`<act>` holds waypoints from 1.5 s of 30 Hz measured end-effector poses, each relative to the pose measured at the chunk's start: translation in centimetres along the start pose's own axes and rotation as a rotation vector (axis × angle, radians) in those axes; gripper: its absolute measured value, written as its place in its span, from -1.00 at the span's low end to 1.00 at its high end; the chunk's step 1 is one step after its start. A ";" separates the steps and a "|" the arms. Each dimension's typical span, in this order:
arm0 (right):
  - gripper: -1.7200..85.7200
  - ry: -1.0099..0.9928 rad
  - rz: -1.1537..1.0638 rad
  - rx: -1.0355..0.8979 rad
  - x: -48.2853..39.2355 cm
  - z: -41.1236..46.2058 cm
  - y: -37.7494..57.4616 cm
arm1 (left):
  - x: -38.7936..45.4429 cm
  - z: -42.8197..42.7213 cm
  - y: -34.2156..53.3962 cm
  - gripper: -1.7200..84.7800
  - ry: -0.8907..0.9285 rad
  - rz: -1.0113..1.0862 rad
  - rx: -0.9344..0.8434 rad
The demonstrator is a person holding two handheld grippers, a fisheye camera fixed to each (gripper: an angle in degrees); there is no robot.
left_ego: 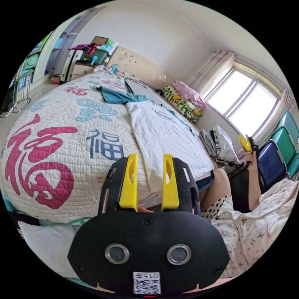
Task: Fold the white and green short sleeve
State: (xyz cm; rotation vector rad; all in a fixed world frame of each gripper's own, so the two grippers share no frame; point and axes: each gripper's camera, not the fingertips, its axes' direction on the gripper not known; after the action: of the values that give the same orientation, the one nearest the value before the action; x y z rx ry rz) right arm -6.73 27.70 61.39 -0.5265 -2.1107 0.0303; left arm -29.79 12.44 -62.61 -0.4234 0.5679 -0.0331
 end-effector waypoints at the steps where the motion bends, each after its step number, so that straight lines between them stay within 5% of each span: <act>1: -0.73 0.029 0.040 -0.018 1.6 0.7 -0.4 | 0.2 0.1 0.0 -0.67 0.004 0.007 -0.021; 11: -0.64 0.562 0.209 -0.356 10.2 13.6 -11.8 | 1.8 1.0 3.1 -0.74 -0.035 -0.065 -0.038; 19: -0.70 0.540 0.240 -0.531 10.6 19.9 -19.6 | 1.6 4.1 3.9 -0.85 -0.073 -0.055 -0.044; 24: -0.94 0.473 0.248 -0.526 9.4 20.1 -22.8 | 2.1 6.8 4.2 -0.94 -0.087 -0.034 -0.028; 31: -0.97 0.526 0.256 -0.459 7.5 19.2 -25.1 | 4.2 10.4 5.6 -0.97 -0.166 -0.008 0.035; 45: -0.97 0.721 0.140 -0.635 3.0 24.2 -25.6 | 6.2 26.1 4.5 -0.97 -0.322 0.002 -0.070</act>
State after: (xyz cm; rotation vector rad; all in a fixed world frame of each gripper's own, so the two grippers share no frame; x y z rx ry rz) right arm -36.76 9.92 55.64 -0.8963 -1.3408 -0.6710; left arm -11.17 25.58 -47.80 -0.4855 0.2524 0.0561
